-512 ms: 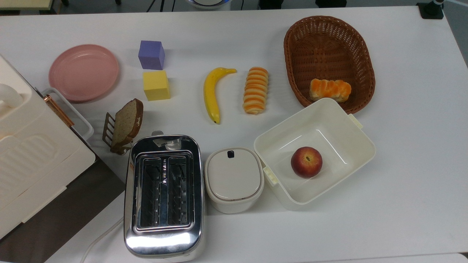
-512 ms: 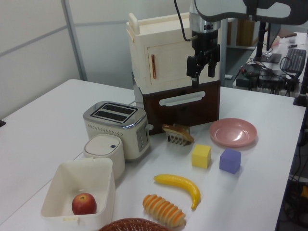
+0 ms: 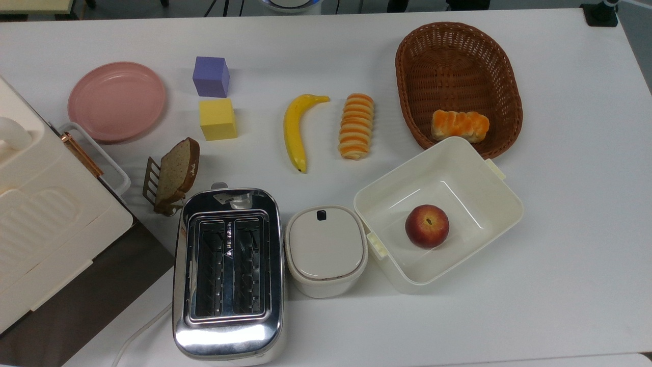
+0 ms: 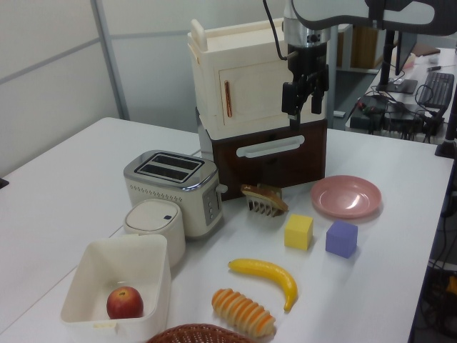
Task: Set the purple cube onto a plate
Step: 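Move the gripper from above the cabinet toward the purple cube, then lower the open gripper over the purple cube, then close the gripper on the purple cube and lift it, then carry the held purple cube over the pink plate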
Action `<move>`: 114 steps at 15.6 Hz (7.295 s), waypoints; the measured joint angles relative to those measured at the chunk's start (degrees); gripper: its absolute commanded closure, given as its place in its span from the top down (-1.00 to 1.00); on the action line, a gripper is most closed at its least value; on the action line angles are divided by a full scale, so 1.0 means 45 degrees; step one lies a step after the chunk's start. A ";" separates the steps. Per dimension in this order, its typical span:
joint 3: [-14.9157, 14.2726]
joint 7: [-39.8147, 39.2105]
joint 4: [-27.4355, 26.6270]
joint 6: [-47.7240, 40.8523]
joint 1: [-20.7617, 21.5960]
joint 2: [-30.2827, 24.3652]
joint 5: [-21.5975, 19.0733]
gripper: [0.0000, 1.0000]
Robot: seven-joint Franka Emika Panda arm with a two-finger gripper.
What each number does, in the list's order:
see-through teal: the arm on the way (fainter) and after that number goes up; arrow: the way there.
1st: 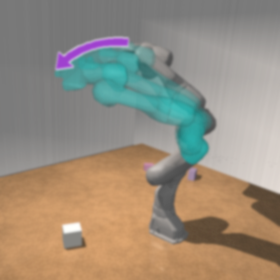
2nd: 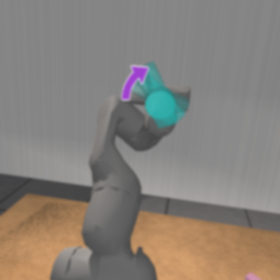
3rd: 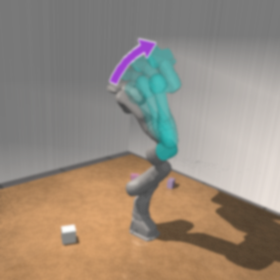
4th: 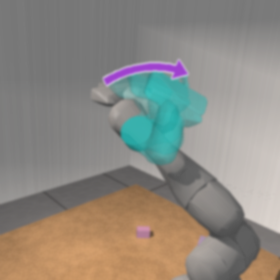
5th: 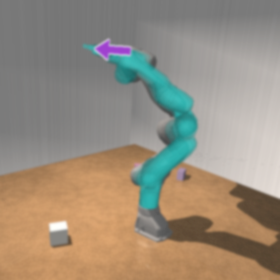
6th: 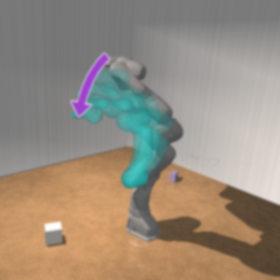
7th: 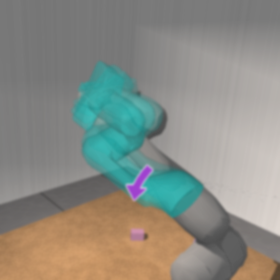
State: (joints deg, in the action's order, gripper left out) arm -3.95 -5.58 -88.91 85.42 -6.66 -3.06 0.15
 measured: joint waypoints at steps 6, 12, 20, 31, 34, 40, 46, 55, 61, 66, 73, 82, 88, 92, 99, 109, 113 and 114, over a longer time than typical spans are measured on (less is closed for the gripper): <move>-0.0002 0.0000 0.0000 -0.0008 -0.0001 -0.0004 0.0000 1.00; 0.0200 0.0002 -0.1145 0.0011 0.0007 -0.0263 -0.0427 1.00; 0.0780 0.1962 -0.5357 0.1950 -0.0239 -0.1273 -0.0495 1.00; 0.0218 0.1741 -1.0130 0.6088 -0.0896 -0.4071 0.0055 1.00; 0.0219 0.1741 -1.0844 0.6984 -0.0712 -0.4064 0.0299 1.00; 0.0248 0.1741 -1.0627 0.7016 -0.0520 -0.3446 0.0311 1.00; 0.0239 0.1741 -1.0380 0.7067 -0.0445 -0.3324 0.0311 1.00; -0.0302 0.1743 -1.1370 0.8209 -0.0633 -0.3236 0.0319 1.00; -0.0856 0.1639 -1.1437 0.9043 -0.1322 -0.2268 0.0977 1.00; -0.0826 0.1632 -1.1429 1.0534 -0.1300 -0.1017 0.1802 1.00; -0.0793 0.1617 -1.1323 1.0602 -0.1267 -0.1189 0.1934 1.00; -0.0783 0.1616 -1.1360 1.0205 -0.1003 -0.1582 0.1934 1.00; -0.0771 0.1611 -1.1375 1.0204 -0.0491 -0.1581 0.1935 1.00; -0.0772 0.1453 -1.1417 1.0204 -0.0464 -0.1530 0.1939 1.00; -0.0776 0.0618 -1.1434 1.0225 -0.0453 -0.1204 0.1940 1.00; -0.0784 0.0193 -1.1431 1.0844 -0.0427 -0.0210 0.1941 -0.54; -0.0804 0.0214 -1.1373 1.0848 -0.0455 -0.0213 0.1939 -0.62; -0.0812 0.0295 -1.1364 1.0848 -0.0456 -0.0215 0.1939 -0.62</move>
State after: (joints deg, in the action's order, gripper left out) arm -7.60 -4.26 -140.05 134.24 -8.72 -4.02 8.87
